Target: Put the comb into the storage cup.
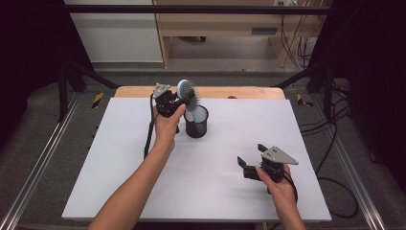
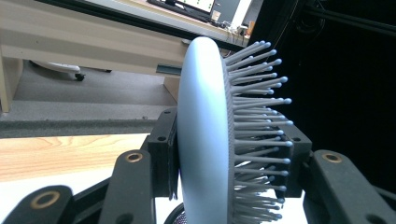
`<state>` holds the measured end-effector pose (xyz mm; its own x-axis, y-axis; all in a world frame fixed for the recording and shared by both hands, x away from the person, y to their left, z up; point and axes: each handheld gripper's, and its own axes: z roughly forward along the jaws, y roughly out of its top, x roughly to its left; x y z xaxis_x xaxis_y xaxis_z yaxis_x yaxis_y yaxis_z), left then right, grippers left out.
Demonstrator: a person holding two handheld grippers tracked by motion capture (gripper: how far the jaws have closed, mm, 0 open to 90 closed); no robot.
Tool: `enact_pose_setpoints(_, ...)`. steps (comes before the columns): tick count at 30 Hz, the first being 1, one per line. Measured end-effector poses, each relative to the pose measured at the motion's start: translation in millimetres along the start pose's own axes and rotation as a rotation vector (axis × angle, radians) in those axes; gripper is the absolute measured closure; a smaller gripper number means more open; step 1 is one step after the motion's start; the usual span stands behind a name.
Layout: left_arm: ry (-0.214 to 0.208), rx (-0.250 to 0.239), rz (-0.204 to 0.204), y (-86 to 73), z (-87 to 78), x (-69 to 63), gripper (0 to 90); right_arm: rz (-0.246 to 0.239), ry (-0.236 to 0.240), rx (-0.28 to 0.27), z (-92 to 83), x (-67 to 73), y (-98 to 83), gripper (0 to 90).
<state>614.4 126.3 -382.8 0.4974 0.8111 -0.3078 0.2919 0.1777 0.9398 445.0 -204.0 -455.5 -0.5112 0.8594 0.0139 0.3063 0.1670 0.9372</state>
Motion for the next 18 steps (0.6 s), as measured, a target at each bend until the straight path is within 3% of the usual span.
enact_pose_setpoints(18, 0.012, 0.003, -0.025, -0.3, -1.0, 7.3, 49.3, -0.001, 0.005, 0.001, 0.3, 0.6, -0.1, 9.5)
